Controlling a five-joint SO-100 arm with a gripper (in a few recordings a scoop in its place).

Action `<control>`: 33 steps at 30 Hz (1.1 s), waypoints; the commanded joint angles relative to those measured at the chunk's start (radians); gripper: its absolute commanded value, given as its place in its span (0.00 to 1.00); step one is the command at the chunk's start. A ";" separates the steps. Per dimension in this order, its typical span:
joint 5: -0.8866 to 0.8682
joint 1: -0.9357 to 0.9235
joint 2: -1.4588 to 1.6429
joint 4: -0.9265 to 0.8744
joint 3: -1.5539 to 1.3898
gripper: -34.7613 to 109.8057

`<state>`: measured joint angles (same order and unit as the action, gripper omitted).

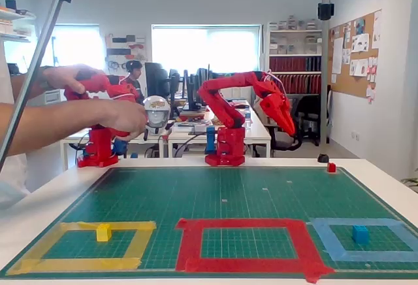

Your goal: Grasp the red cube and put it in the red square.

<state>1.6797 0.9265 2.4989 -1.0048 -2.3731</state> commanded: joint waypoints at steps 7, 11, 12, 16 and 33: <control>0.006 0.094 0.117 0.193 -0.124 0.24; -0.002 0.115 0.117 0.219 -0.175 0.24; -0.015 0.124 0.120 0.261 -0.199 0.24; -0.038 0.158 0.138 0.319 -0.242 0.24; -0.046 0.253 0.014 0.815 -0.515 0.24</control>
<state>1.6352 1.1551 2.5326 -0.3451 -2.8348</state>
